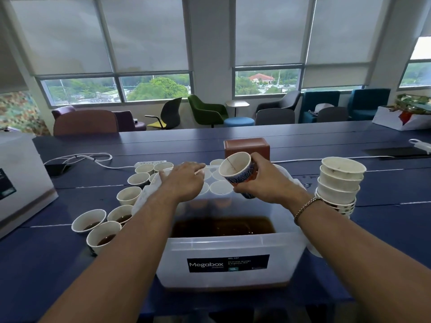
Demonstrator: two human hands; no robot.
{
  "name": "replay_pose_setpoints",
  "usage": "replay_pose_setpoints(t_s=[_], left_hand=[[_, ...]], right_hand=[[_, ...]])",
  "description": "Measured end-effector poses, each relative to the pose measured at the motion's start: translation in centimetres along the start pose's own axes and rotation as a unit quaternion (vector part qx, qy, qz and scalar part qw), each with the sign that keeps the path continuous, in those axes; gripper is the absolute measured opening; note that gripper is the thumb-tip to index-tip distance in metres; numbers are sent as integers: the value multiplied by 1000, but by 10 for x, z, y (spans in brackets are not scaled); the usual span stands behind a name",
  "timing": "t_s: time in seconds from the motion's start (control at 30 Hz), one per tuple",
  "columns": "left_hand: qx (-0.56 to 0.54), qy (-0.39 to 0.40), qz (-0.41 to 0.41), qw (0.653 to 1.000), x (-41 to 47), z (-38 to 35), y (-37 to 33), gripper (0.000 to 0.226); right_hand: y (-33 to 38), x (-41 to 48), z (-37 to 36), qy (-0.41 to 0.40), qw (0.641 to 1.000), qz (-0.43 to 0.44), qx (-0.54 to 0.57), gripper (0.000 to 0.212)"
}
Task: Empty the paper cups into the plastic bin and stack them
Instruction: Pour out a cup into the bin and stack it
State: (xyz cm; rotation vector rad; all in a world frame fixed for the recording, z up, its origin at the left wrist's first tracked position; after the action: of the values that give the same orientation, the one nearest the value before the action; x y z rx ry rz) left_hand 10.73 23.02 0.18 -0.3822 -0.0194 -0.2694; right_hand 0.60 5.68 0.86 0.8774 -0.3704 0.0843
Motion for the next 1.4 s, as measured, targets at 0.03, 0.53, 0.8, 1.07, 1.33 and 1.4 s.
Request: replay_pose_setpoints(t_s=[0.03, 0.53, 0.8, 1.07, 1.33, 1.4], left_hand=[[1, 0, 0, 1000, 0, -1, 1, 41], [3, 10, 3, 1000, -1, -3, 0, 42], [6, 9, 4, 1000, 0, -5, 2, 43], [9, 9, 3, 1000, 1, -6, 2, 44], [13, 12, 1, 1000, -1, -5, 2, 44], [12, 12, -1, 1000, -1, -5, 3, 45]], right_hand=[[-1, 0, -1, 8, 1000, 0, -10, 65], [-13, -2, -7, 81, 981, 4, -179, 62], [-15, -4, -11, 111, 975, 1, -194, 66], [-8, -5, -2, 61, 970, 21, -235, 60], [-1, -2, 5, -5, 961, 45, -273, 67], [1, -2, 7, -24, 959, 48, -278, 67]])
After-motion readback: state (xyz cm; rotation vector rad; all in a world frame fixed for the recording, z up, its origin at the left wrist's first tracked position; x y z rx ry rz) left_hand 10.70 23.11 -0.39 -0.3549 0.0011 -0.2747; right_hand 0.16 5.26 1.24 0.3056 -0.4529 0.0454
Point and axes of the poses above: each hand's wrist, its own x-axis towards the middle knuckle, its own z-axis out of the back of the hand, y = z × x, the point moved 5 cm from there along x, towards the middle knuckle, and after that the axes turned 11 degrees about z, right-handed, at the moved point
